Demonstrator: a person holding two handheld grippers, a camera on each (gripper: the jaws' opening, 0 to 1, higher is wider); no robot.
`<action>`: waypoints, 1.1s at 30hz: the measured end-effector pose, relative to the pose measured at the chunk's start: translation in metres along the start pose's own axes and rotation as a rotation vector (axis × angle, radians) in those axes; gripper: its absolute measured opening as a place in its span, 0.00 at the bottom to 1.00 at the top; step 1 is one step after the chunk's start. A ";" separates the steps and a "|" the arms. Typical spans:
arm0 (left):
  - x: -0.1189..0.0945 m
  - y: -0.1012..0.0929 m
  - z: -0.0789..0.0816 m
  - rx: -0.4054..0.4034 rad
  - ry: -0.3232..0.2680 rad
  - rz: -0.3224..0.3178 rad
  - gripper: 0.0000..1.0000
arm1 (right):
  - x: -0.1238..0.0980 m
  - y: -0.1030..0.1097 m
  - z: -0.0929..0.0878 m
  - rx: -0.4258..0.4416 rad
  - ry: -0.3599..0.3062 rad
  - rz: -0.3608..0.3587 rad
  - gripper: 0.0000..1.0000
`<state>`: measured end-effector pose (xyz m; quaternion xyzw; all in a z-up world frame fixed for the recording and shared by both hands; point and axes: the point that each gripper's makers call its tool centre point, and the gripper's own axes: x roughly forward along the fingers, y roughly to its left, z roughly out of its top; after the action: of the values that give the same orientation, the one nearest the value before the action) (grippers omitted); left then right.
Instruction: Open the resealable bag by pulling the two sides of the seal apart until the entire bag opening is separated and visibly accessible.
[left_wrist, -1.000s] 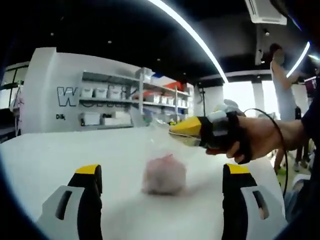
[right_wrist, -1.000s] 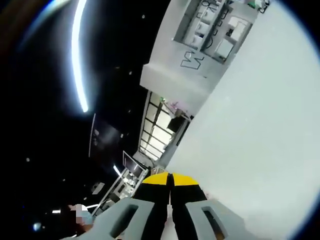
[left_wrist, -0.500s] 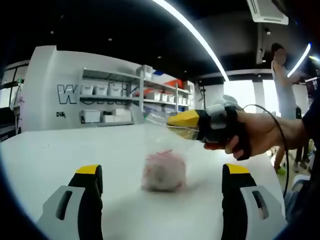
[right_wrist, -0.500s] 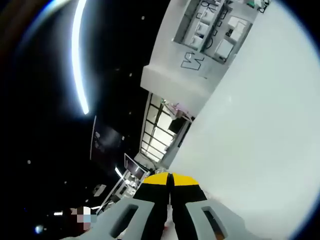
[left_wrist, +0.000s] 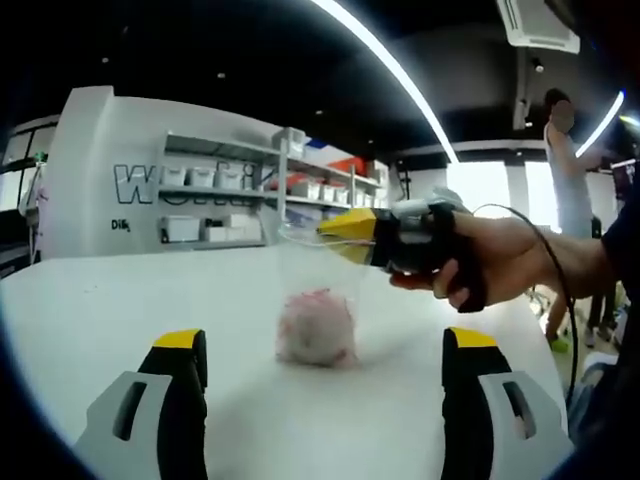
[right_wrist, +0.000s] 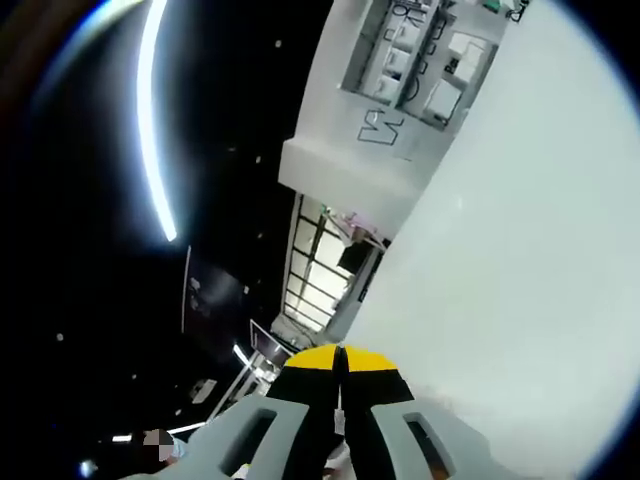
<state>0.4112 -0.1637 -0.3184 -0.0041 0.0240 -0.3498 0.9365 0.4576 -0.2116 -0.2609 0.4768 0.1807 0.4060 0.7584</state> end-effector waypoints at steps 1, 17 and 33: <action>0.000 -0.001 0.000 -0.001 0.002 -0.001 0.97 | 0.001 0.000 0.001 0.000 -0.001 0.001 0.00; -0.001 -0.006 -0.002 -0.009 0.007 -0.003 0.96 | 0.017 -0.015 0.028 0.002 -0.023 -0.013 0.00; -0.003 -0.010 -0.006 -0.015 0.022 -0.003 0.95 | 0.031 -0.026 0.046 0.004 -0.041 -0.034 0.00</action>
<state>0.4022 -0.1698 -0.3236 -0.0072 0.0368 -0.3508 0.9357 0.5178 -0.2193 -0.2576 0.4834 0.1741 0.3826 0.7679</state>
